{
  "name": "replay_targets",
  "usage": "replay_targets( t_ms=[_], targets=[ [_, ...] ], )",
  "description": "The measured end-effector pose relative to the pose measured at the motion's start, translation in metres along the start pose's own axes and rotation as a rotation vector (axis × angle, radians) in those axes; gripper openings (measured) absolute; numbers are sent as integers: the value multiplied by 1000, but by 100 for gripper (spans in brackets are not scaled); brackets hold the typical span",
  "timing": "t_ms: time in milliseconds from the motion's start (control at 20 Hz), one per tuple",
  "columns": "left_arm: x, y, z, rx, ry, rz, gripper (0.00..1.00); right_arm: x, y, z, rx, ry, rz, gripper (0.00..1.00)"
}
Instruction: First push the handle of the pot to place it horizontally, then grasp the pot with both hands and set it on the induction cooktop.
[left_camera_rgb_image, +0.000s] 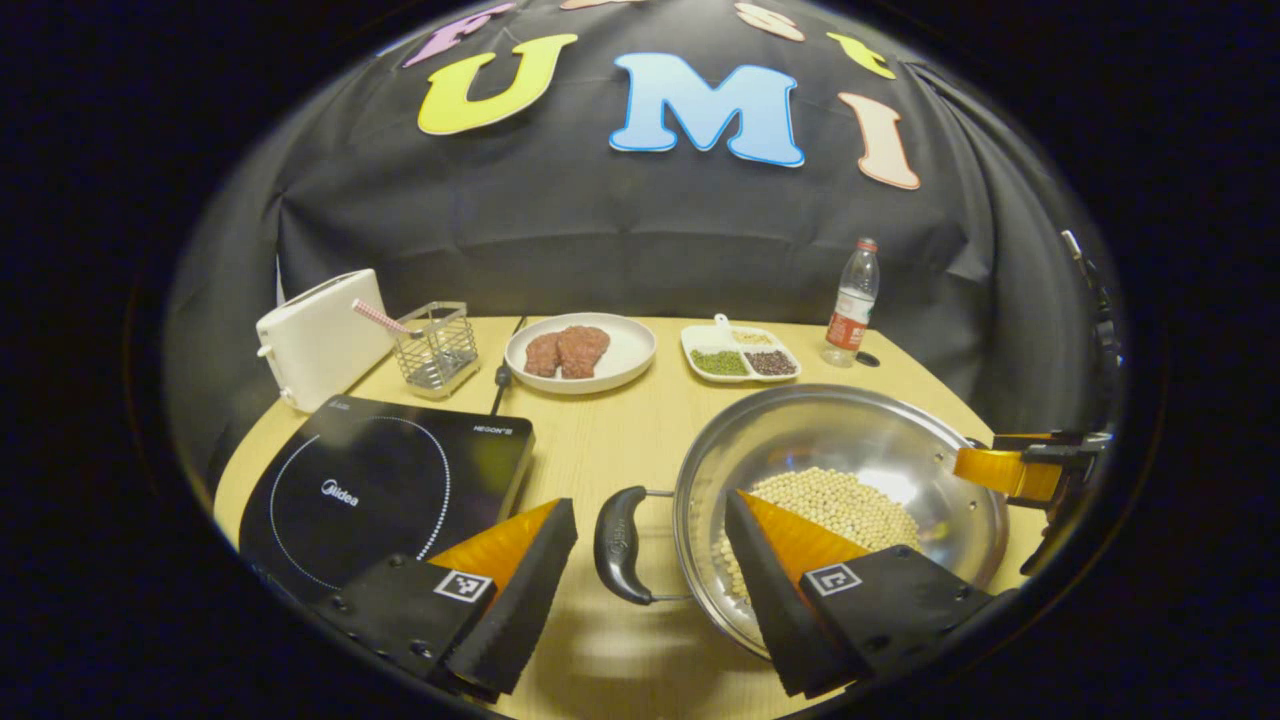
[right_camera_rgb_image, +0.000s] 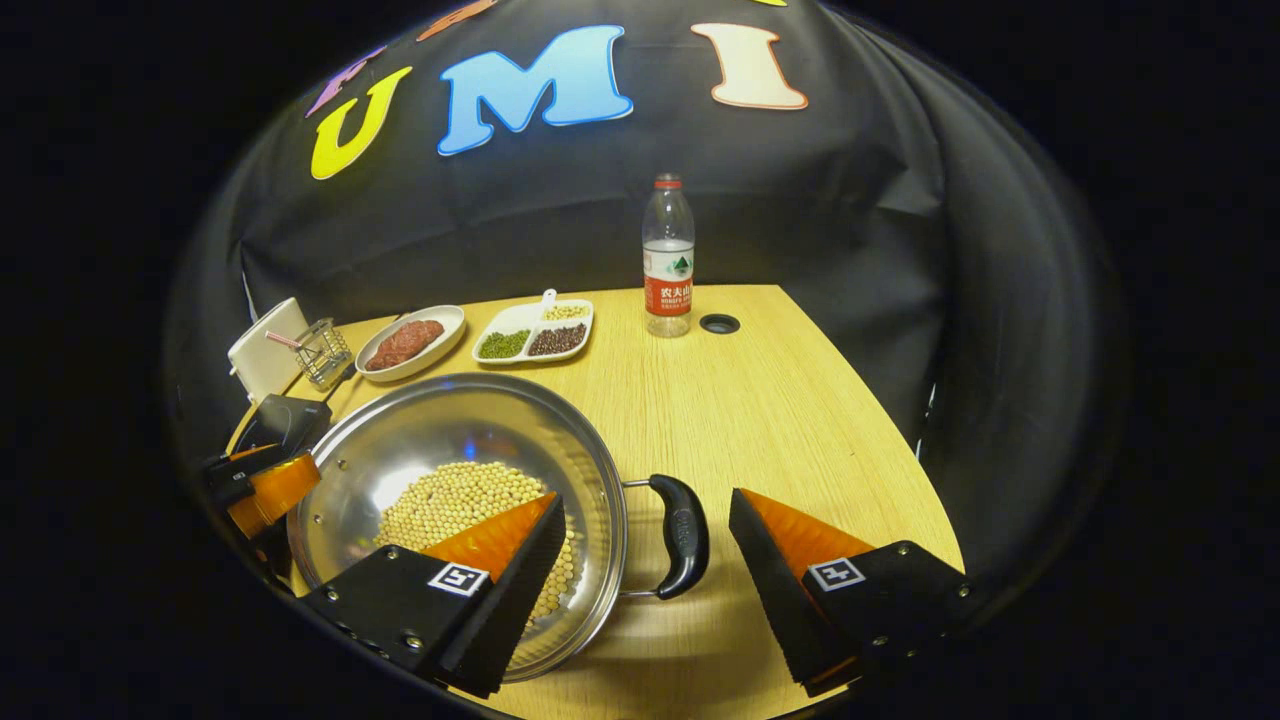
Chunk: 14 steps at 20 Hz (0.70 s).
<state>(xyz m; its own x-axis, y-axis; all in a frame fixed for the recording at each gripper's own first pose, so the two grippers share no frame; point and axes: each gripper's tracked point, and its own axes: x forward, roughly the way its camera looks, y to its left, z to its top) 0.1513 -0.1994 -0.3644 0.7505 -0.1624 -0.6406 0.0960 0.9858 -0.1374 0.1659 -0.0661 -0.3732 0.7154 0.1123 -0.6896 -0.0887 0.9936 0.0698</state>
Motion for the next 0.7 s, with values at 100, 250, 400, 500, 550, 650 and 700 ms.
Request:
replay_targets(
  t_ms=[100, 250, 400, 500, 550, 650, 700],
  targets=[
    [4, 1, -1, 7, 7, 7, 98, 4, 0, -5, 1, 20, -3, 100],
    [9, 3, -2, 18, 12, 21, 96, 8, -3, -9, 7, 41, -12, 86],
    [10, 5, -3, 19, 16, 34, 86, 11, -4, -11, 12, 41, -6, 70],
    [9, 9, -4, 22, 20, 44, 86, 10, -2, -11, 1, 36, -9, 62],
    [10, 7, -3, 18, 17, 41, 83, 9, -3, -10, 0, 37, -9, 62],
    [11, 3, -4, 21, 17, 34, 80, 10, -2, -10, 7, 36, -3, 62],
    [10, 3, -4, 28, 17, 40, 70, 11, -1, -11, 1, 39, -4, 59]
  ],
)
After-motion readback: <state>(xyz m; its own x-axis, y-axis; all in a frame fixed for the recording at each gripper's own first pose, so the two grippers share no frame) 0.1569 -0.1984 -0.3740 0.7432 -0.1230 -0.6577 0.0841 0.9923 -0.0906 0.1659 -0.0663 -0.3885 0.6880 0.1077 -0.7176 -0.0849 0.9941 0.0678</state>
